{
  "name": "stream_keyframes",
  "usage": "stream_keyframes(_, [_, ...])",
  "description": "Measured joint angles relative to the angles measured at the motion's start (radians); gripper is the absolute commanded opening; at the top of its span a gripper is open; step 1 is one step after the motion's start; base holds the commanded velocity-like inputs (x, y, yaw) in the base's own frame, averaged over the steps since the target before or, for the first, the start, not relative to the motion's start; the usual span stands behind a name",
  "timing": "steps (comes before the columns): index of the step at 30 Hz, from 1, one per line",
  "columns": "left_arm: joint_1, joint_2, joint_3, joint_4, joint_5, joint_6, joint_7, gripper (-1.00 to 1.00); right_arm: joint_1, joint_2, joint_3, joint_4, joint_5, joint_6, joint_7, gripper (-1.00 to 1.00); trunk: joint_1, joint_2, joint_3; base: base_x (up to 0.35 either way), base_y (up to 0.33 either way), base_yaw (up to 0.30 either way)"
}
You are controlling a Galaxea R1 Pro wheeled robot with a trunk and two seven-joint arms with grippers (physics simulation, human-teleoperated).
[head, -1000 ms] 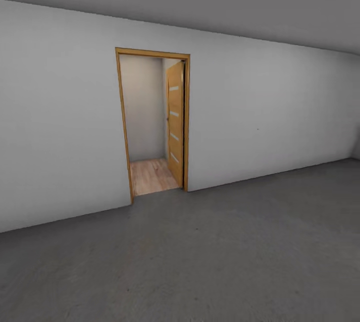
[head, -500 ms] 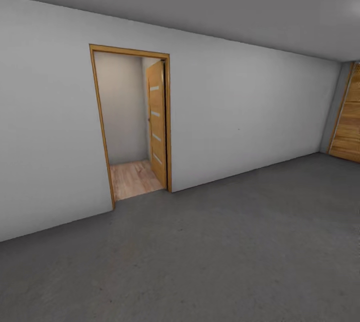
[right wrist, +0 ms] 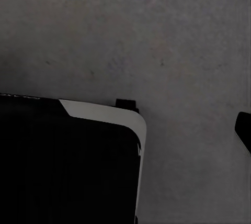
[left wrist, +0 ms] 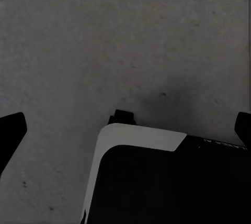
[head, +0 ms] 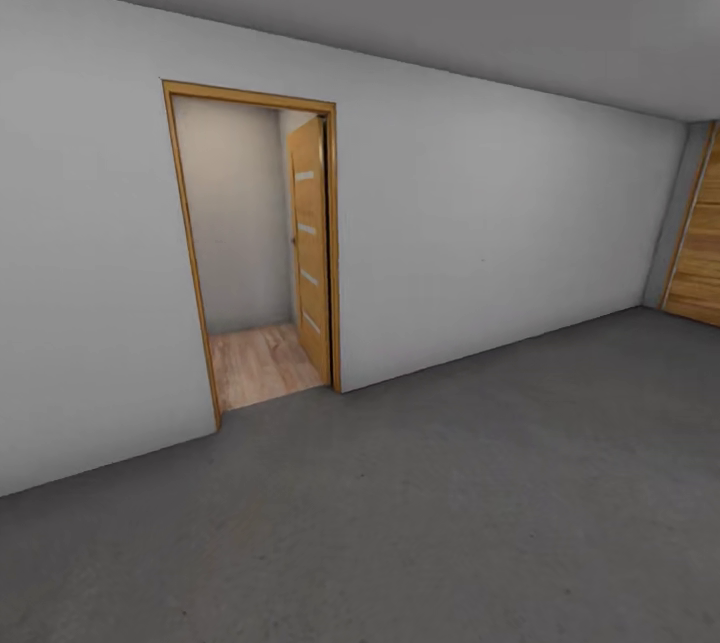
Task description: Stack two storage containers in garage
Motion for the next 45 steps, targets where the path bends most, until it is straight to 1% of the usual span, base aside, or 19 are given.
stream_keyframes(45, [0.0, 0.0, 0.0, 0.0, 0.0, 0.008, 0.0, 1.0, 0.0, 0.005, 0.005, -0.001, 0.008, 0.0, 0.0, 1.0, 0.0, 0.0, 0.0, 0.322, 0.0, 0.0])
